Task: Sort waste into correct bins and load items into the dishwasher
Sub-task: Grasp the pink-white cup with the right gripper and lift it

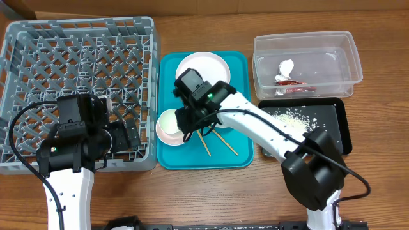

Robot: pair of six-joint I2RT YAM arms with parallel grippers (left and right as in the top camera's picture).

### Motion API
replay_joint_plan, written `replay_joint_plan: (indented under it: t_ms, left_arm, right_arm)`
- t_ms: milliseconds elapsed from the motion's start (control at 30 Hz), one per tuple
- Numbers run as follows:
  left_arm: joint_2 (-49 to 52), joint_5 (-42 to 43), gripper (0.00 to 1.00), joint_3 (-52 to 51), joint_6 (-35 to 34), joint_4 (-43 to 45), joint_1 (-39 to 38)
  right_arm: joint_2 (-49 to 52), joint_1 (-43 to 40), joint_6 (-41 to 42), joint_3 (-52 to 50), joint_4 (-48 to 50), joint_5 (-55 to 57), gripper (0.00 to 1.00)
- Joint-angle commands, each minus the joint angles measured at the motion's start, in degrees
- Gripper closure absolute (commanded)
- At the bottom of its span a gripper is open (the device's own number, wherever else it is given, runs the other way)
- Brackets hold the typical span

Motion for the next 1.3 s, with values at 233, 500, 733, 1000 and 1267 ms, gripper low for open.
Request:
replay_joint_plan:
  t_ms: [233, 500, 733, 1000, 1267]
  left_arm:
    - [-0.07, 0.46, 0.0, 1.33, 0.66, 0.15, 0.37]
    - [-0.07, 0.46, 0.0, 1.33, 0.66, 0.17, 0.35]
    - [-0.07, 1.07, 0.0, 1.33, 0.66, 0.66, 0.28]
    - [0.13, 13.99, 0.0, 1.07, 1.18, 4.81, 0.11]
    - [3.93, 32.94, 0.0, 1.07, 3.28, 13.31, -4.26]
  right_arm:
    - [2.29, -0.09, 3.98, -0.13, 1.33, 2.62, 0.88]
    - [1.31, -1.9, 3.67, 1.7, -0.31, 2.6, 0.96]
    - [-5.88, -7.13, 3.04, 6.82, -4.44, 2.6, 0.96]
    - [-14.21, -15.98, 3.1, 7.39, -9.49, -1.49, 0.96]
    - [-14.1, -21.05, 3.06, 6.27, -12.5, -22.51, 0.96]
